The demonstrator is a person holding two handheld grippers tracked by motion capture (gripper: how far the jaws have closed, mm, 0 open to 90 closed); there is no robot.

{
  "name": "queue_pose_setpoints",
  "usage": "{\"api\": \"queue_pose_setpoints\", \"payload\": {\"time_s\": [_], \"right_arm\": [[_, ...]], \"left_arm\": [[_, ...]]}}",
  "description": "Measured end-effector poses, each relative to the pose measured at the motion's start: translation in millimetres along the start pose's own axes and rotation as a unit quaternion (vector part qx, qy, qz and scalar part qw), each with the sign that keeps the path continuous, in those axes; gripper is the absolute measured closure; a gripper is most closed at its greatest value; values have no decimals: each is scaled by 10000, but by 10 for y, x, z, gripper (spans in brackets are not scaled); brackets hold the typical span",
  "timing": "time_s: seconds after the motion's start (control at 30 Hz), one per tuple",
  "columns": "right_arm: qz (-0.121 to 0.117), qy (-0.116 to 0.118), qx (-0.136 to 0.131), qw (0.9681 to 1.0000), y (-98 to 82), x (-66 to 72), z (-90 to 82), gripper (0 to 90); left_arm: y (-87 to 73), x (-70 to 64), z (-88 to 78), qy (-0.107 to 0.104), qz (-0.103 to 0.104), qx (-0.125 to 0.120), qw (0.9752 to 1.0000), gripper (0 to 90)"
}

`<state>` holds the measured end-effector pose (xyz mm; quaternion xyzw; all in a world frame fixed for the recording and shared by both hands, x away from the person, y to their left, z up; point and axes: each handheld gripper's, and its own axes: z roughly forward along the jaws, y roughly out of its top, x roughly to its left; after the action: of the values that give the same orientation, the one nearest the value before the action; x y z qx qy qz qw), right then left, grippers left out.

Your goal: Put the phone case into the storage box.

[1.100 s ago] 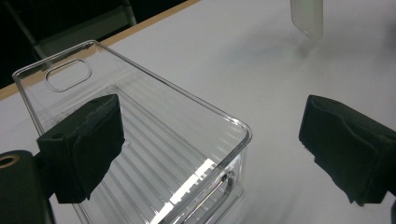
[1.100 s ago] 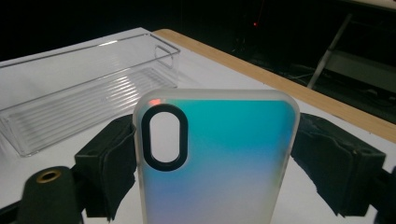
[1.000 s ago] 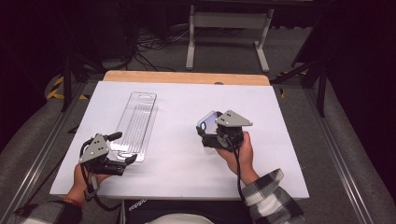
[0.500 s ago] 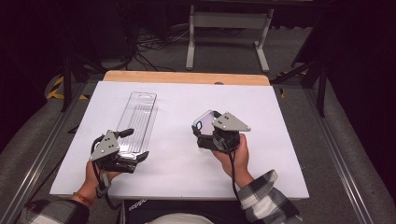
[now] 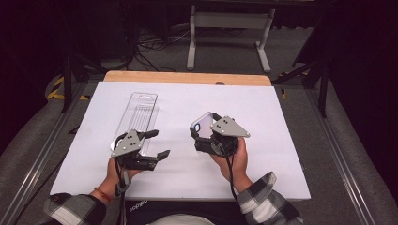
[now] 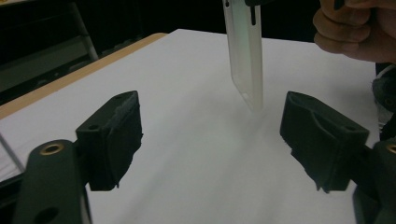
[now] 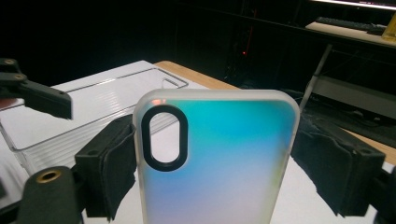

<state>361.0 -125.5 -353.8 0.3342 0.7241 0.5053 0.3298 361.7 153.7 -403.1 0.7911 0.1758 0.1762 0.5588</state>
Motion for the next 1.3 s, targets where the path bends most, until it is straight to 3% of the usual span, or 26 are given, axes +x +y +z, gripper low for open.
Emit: {"api": "queue_pose_setpoints", "payload": {"time_s": [0.1, 0.4, 0.7, 1.13, 1.3], "right_arm": [[-29, 54, -8, 10000, -2, 34, 0, 170], [-41, 169, -107, 9998, 15, 117, -20, 170], [-63, 131, -157, 9998, 21, 182, -15, 170], [-129, 72, -160, 9998, 11, 213, -2, 171], [-224, 6, -179, 9996, 1, 246, 6, 171]], "left_arm": [[49, -53, 92, 0, 22, -13, 10000, 308], [114, -105, 270, -151, -185, -191, 9995, 431], [170, -163, 406, -234, -53, -107, 9997, 598], [213, -161, 466, -230, -54, -119, 9996, 643], [239, -166, 449, -183, 77, -171, 9997, 698]]}}
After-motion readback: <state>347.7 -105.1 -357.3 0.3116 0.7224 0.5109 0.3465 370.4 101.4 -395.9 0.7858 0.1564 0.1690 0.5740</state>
